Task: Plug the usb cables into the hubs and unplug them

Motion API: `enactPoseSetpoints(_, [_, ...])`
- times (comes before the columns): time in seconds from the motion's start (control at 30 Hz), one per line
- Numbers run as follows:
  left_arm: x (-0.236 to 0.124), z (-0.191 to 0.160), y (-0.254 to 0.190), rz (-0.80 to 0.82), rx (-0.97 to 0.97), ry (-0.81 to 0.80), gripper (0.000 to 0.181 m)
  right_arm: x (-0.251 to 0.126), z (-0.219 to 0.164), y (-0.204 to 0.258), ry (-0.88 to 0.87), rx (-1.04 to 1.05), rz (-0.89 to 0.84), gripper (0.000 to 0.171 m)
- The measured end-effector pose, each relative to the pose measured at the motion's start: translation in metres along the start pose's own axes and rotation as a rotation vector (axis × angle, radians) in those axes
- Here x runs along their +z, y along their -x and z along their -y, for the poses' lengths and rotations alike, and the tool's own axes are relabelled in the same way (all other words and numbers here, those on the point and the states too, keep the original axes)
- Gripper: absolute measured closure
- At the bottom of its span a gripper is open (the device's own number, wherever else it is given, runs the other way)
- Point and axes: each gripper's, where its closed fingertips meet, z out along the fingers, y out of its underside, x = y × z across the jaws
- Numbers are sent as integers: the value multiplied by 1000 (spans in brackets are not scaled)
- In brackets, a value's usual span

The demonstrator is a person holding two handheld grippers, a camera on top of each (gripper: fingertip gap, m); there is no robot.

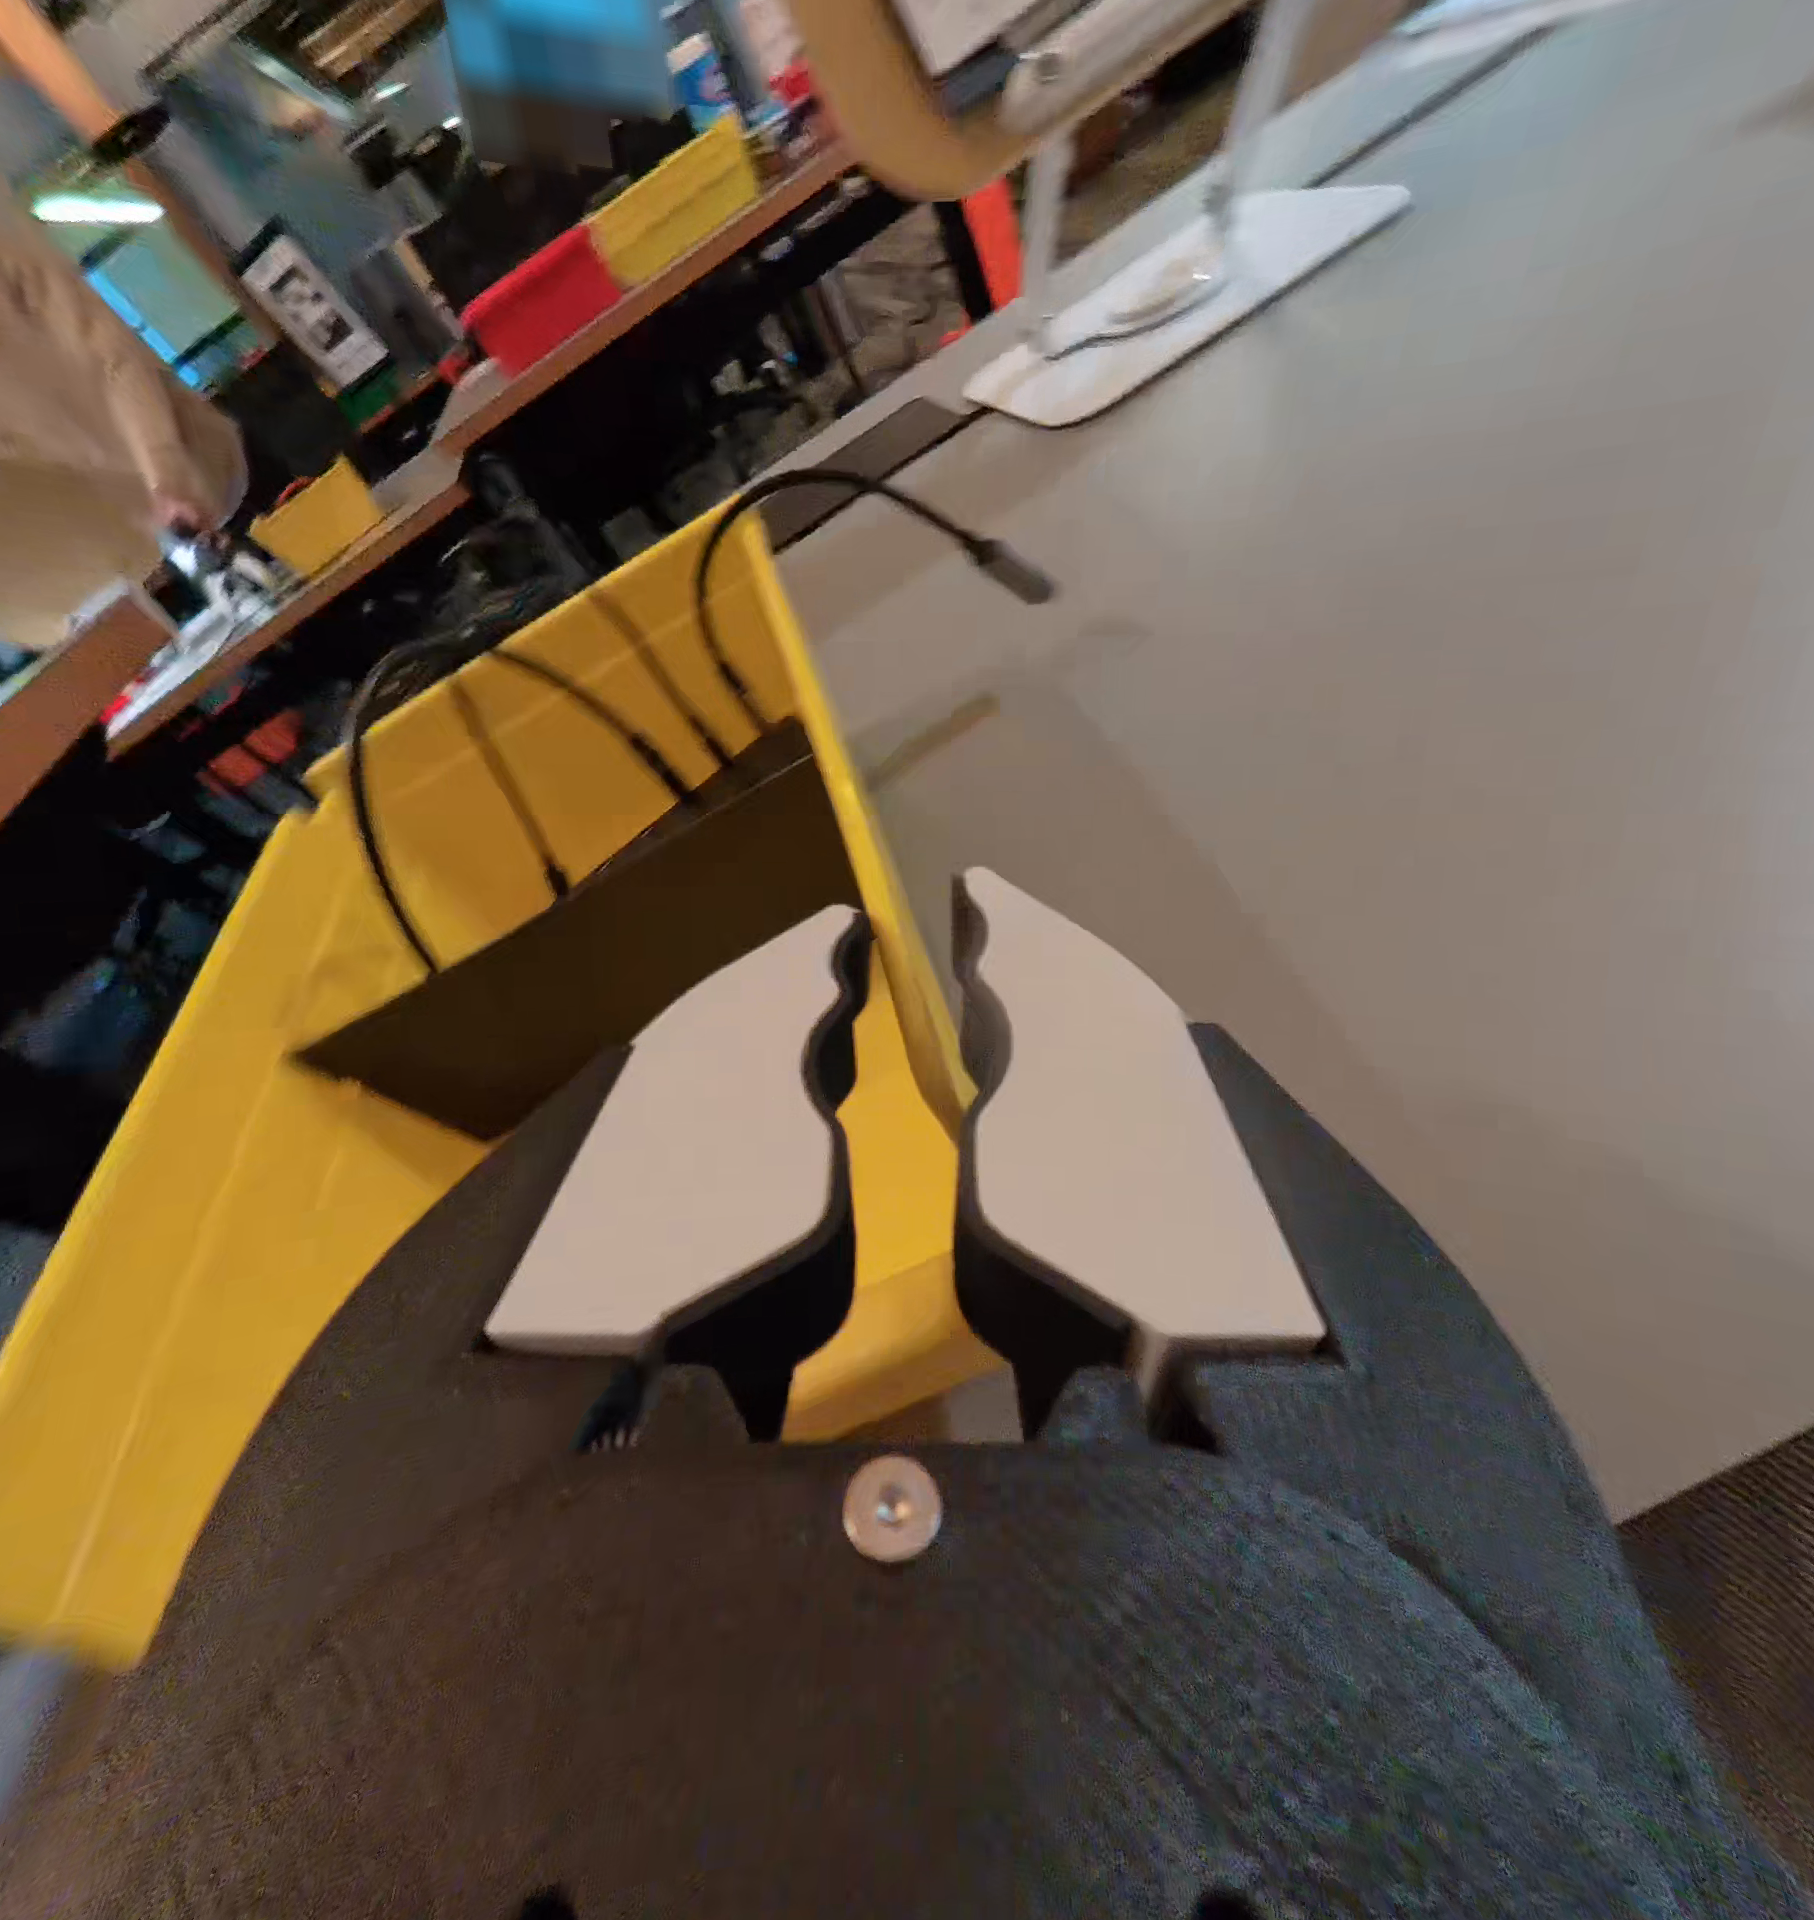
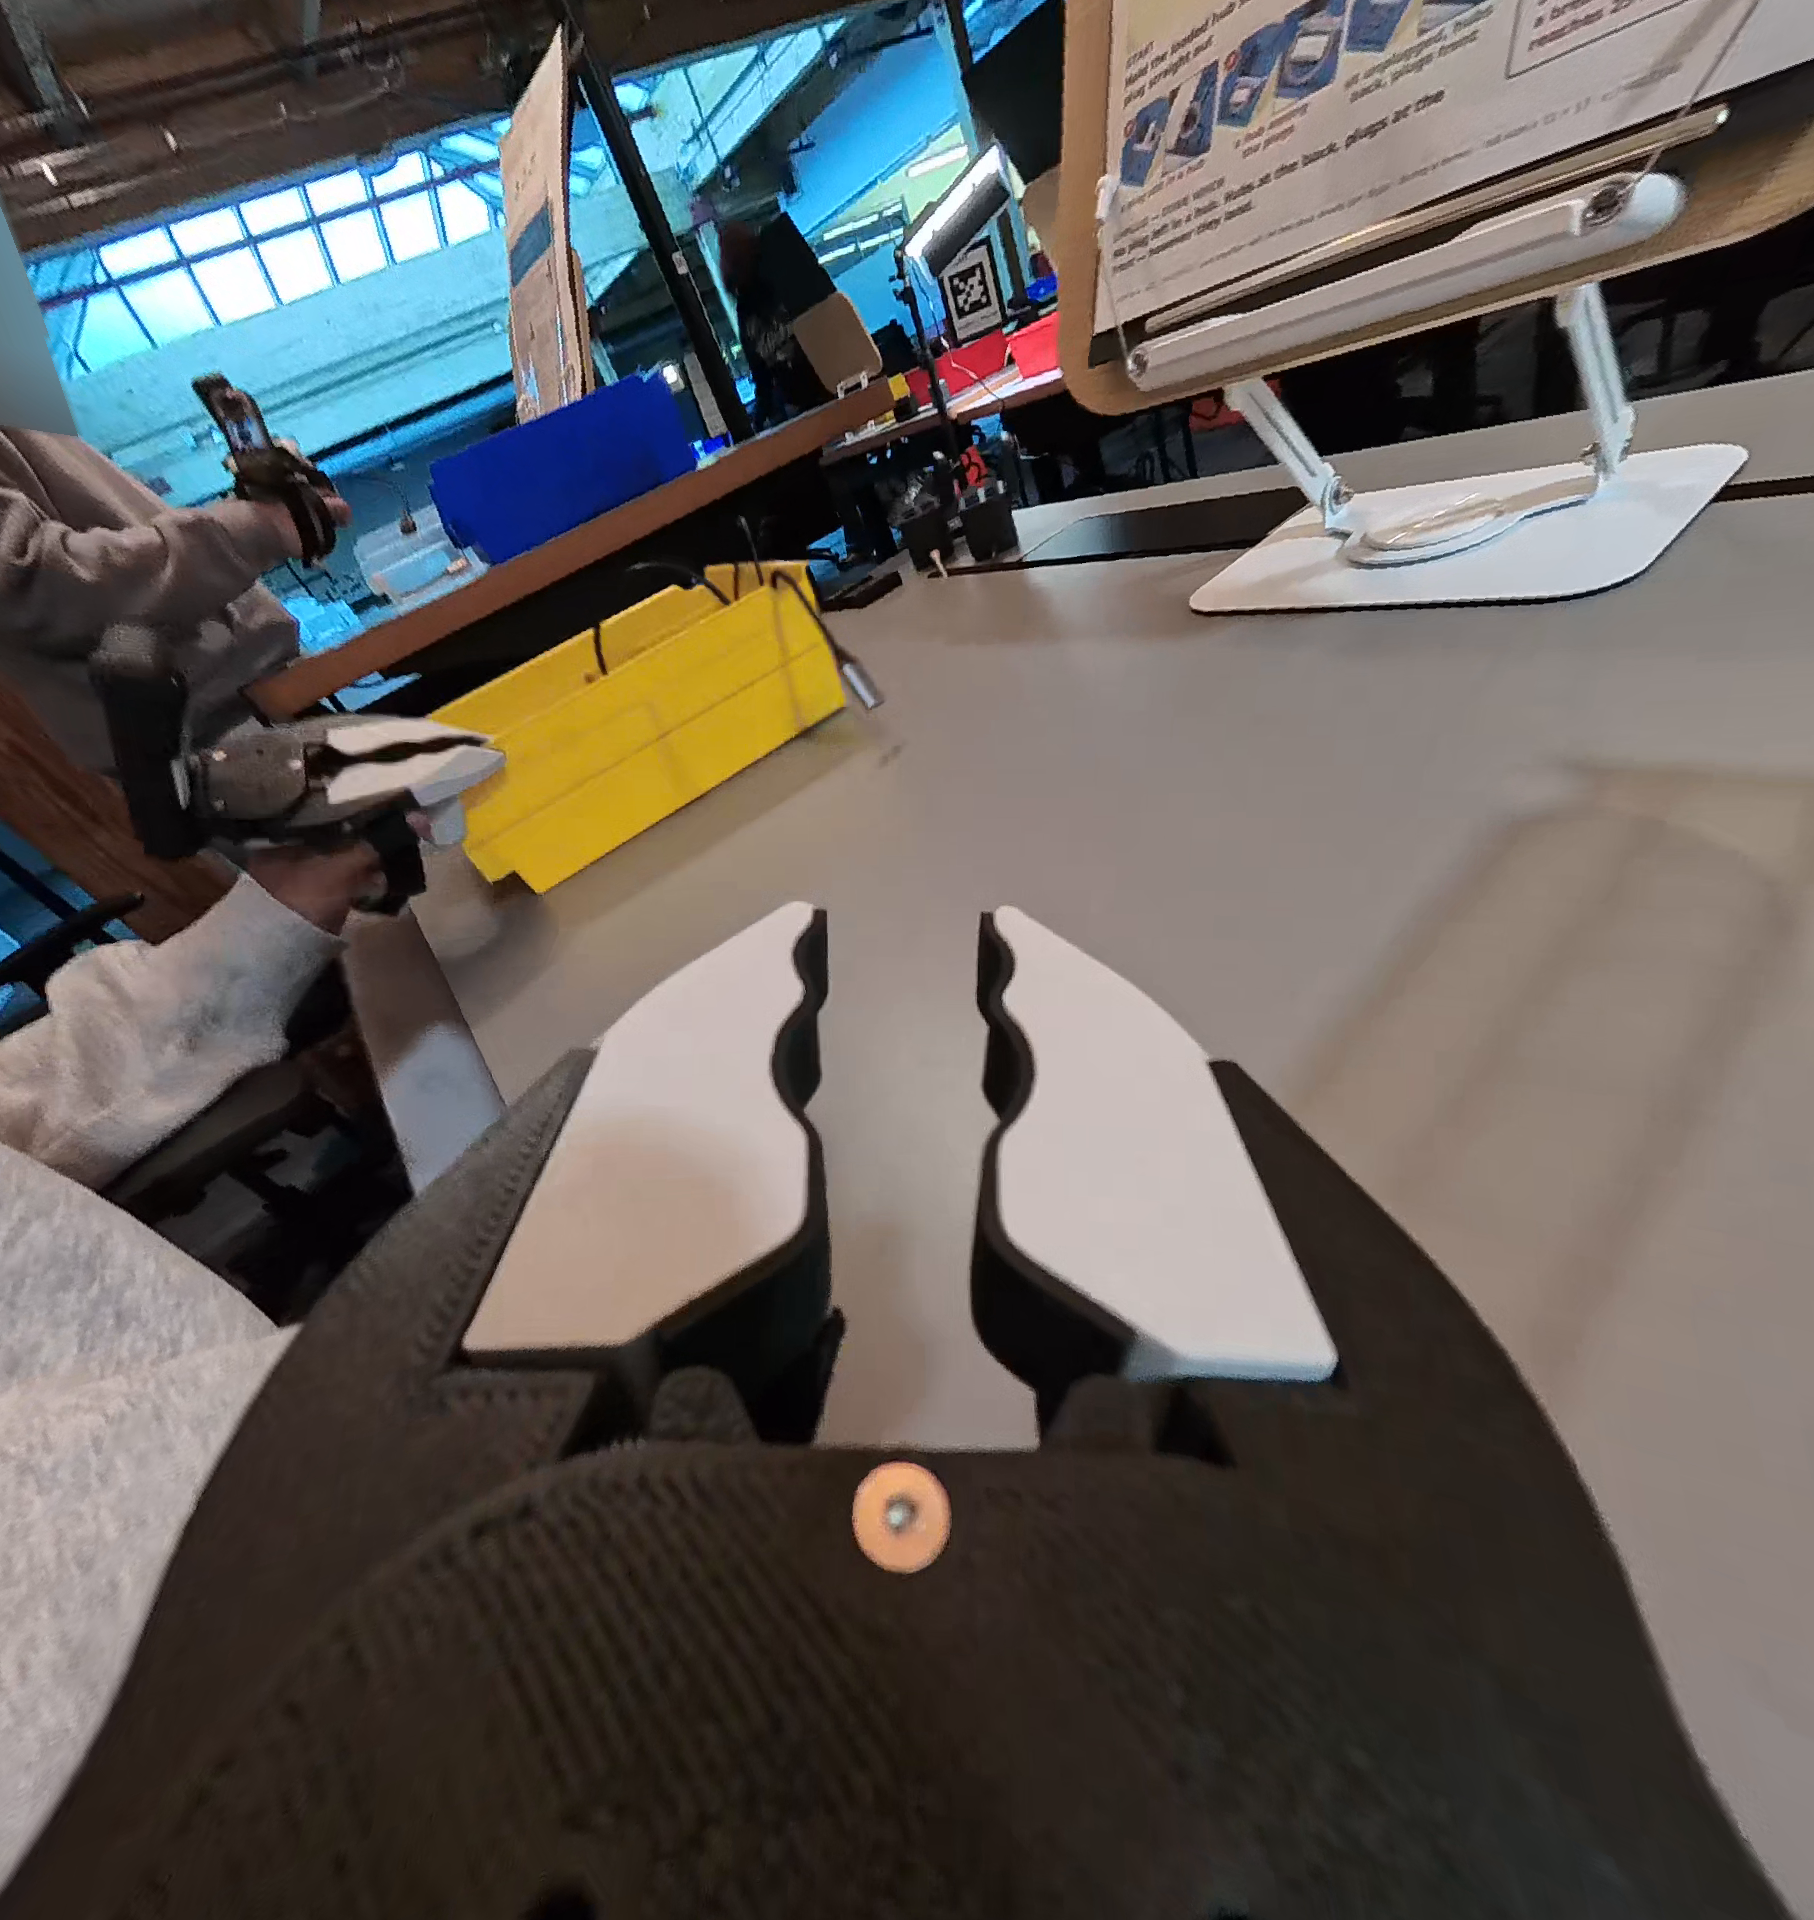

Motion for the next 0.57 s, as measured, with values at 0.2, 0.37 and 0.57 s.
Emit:
enactPoseSetpoints(0.2, [8, 9, -18, -34, 4, 13, 156, 5, -6, 3, 34, -22, 8, 144])
enactPoseSetpoints(0.37, [15, 0, -12, -24, -84, 10, 114, 3, -3, -2, 9, 24, 3, 144])
enactPoseSetpoints(0.57, [26, -31, -16, -32, -105, 193, 120, 3, -2, -4, 3, 48, 0, 144])
